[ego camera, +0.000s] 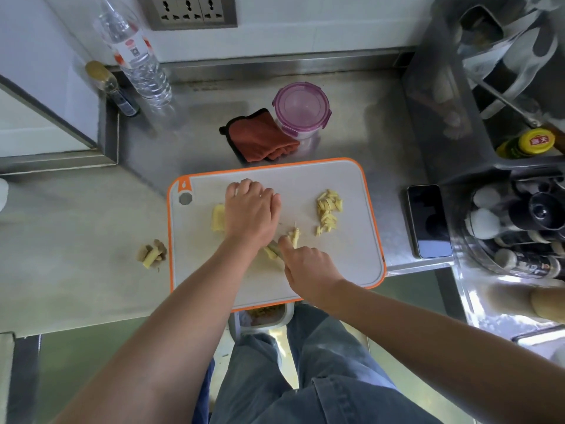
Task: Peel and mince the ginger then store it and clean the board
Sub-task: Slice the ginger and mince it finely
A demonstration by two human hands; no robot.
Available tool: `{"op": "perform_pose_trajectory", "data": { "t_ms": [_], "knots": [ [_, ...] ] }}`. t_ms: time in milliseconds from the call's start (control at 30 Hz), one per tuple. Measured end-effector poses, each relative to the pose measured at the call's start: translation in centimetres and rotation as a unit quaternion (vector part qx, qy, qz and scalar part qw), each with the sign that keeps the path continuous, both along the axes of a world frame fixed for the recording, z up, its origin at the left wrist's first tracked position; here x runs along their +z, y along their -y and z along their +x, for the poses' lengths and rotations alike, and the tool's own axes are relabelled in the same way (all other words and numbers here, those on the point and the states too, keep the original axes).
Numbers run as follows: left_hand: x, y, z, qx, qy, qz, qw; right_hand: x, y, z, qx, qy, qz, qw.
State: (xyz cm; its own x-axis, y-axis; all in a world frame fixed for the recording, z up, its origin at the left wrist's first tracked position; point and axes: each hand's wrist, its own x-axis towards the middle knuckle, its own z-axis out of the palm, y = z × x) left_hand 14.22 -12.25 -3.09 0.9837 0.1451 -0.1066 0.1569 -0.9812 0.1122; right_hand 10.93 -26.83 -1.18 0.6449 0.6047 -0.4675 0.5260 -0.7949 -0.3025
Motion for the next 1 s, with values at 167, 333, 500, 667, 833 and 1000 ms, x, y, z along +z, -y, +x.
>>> {"op": "perform_pose_trajectory", "data": {
  "t_ms": [167,333,500,667,833,1000],
  "knots": [
    [0.1,0.3,0.2,-0.013,0.007,0.011,1.000,-0.2,0.2,-0.1,-0.005,0.003,0.002,1.000],
    [0.4,0.9,0.2,-0.043,0.025,0.024,0.998,-0.7,0.5,-0.9,-0.025,0.010,0.013,1.000],
    [0.2,0.2,-0.5,-0.038,0.036,0.018,0.998,-0.9,0.2,-1.2,-0.010,0.031,-0.001,0.999],
    [0.1,0.0,-0.6,-0.027,0.023,0.013,0.999,-0.9,0.1,-1.0,-0.008,0.021,0.005,1.000],
    [0.5,0.4,-0.5,-0.029,0.021,0.019,0.999,-0.9,0.3,-1.3,-0.011,0.032,0.003,0.999],
    [0.4,0.3,-0.7,-0.019,0.026,0.012,0.999,-0.9,0.1,-1.5,-0.012,0.034,0.002,0.999]
  ]
}}
